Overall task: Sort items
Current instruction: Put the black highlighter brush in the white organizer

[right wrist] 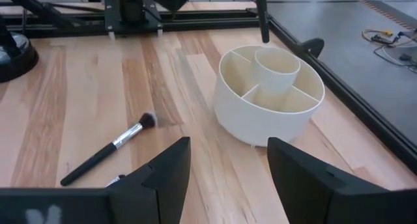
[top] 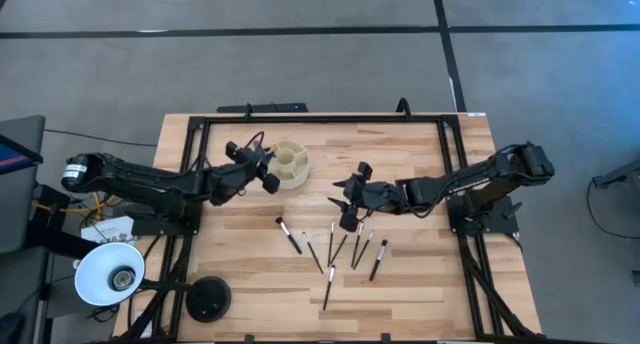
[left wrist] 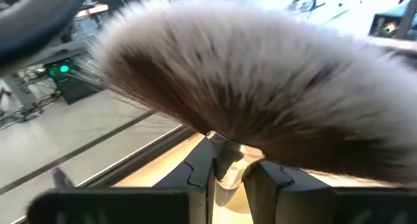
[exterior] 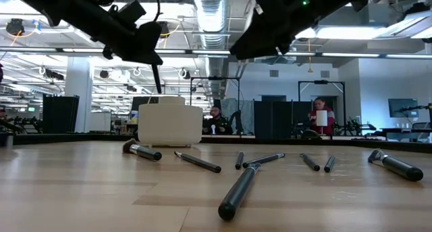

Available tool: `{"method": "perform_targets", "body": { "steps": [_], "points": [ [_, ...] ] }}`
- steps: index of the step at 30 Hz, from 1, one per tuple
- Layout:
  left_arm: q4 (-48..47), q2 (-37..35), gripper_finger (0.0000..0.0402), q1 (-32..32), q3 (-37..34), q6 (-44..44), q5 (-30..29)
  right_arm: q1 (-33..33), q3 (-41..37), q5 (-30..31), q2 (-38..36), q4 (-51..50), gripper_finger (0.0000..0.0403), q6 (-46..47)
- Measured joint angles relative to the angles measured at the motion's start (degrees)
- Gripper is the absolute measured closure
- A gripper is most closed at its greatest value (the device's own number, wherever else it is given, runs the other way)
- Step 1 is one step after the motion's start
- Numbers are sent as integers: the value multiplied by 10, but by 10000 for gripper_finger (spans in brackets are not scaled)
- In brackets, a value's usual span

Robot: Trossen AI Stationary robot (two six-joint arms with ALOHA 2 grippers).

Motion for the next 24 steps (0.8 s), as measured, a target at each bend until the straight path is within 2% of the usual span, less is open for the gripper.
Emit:
{"method": "perform_targets", "body": {
  "steps": [5,10,17,24],
  "points": [
    [-32,0,348,17,0,-31,8,4,0,0,0,-2,215,0],
    [-86,0,325,45,-4,-94,73,4,0,0,0,-2,216,16],
    [-89,0,344,69,-46,-120,89,4,0,-1,0,-2,216,19],
    [-86,0,296,74,-57,-112,111,4,0,-13,0,-2,222,29]
  ]
}}
